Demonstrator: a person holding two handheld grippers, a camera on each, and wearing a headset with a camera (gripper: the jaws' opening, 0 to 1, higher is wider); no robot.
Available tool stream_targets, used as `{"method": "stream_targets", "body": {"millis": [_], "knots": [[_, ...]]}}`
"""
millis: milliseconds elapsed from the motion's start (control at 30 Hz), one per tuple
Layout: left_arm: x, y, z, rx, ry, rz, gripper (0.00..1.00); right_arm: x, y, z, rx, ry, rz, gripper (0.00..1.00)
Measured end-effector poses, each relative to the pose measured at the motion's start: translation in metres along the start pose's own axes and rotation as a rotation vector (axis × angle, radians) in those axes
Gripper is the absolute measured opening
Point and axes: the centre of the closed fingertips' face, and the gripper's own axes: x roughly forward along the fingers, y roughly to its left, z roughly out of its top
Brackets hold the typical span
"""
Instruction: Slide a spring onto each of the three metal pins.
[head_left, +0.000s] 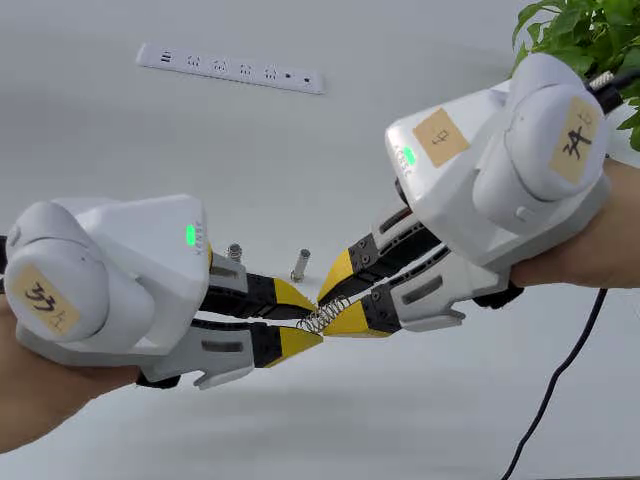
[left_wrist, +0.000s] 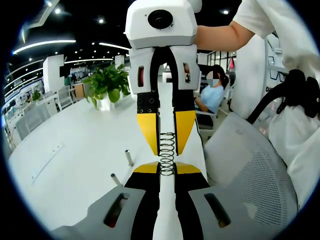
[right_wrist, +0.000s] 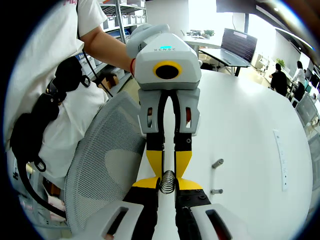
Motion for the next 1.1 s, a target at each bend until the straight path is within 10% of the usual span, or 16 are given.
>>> {"method": "stream_targets", "body": {"millis": [1100], "knots": [[-0.0009,0.0019,-0.0037,-0.027,-0.021,0.012,0.07,0.0044,-0.0027,-0.0012,-0.018,0.024,-0.014,0.06]]}}
